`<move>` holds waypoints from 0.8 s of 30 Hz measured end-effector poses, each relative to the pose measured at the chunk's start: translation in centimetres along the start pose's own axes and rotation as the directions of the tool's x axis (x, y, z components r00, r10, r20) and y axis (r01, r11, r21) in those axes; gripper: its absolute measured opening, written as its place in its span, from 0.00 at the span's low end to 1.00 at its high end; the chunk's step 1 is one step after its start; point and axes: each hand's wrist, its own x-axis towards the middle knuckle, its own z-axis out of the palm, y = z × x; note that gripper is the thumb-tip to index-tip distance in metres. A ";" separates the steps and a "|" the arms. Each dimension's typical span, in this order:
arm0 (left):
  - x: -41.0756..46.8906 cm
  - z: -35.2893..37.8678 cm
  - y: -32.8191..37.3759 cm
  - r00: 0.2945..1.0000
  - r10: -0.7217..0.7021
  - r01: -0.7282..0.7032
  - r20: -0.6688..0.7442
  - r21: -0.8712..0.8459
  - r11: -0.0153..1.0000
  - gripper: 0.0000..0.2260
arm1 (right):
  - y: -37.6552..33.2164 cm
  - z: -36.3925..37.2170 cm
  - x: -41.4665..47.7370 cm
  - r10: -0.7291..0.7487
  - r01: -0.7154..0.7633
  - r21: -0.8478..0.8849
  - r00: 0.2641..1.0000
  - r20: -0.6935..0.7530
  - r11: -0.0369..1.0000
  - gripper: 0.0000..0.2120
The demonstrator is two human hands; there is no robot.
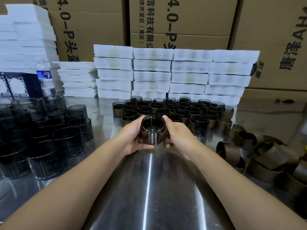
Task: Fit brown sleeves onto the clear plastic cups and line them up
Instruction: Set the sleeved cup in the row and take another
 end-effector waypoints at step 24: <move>0.7 -0.6 -0.2 0.977 0.034 -0.027 -0.208 0.037 0.999 0.08 | -0.2 -4.0 0.7 -0.186 -0.079 -0.403 0.794 -0.578 0.912 0.10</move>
